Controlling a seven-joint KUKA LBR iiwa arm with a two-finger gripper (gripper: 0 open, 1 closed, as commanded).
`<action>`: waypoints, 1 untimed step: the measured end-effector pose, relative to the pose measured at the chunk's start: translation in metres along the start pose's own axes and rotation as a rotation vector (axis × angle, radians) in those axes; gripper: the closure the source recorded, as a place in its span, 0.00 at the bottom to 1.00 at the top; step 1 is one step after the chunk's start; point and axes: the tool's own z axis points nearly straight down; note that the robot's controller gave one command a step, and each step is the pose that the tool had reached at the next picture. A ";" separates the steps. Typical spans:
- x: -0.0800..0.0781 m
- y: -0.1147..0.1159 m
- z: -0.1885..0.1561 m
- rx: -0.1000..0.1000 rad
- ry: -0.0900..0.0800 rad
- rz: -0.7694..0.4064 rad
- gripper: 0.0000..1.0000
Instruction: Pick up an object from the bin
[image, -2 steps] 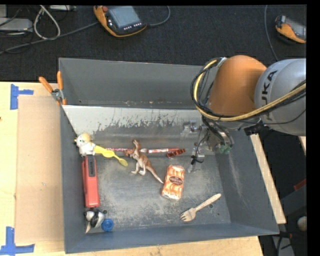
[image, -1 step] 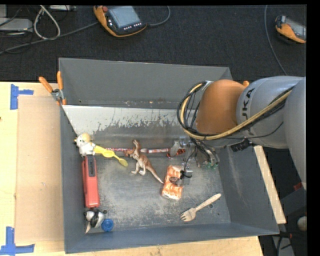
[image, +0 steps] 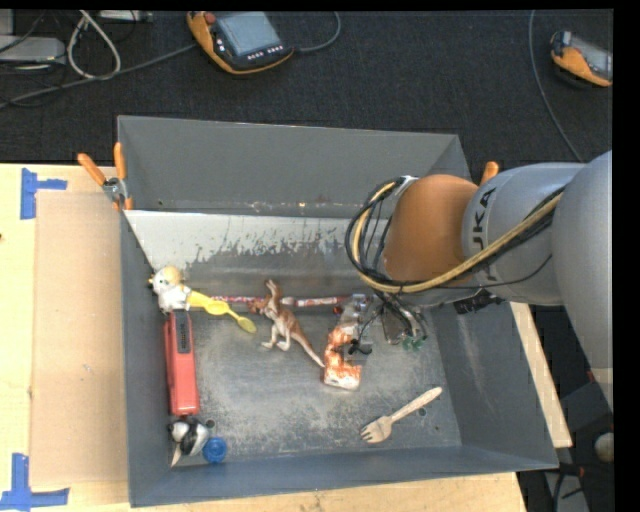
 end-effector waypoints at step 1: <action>0.000 0.000 0.000 0.000 0.000 0.000 1.00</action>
Offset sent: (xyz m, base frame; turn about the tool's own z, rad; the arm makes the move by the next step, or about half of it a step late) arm -0.0040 -0.0031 0.0636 -0.1703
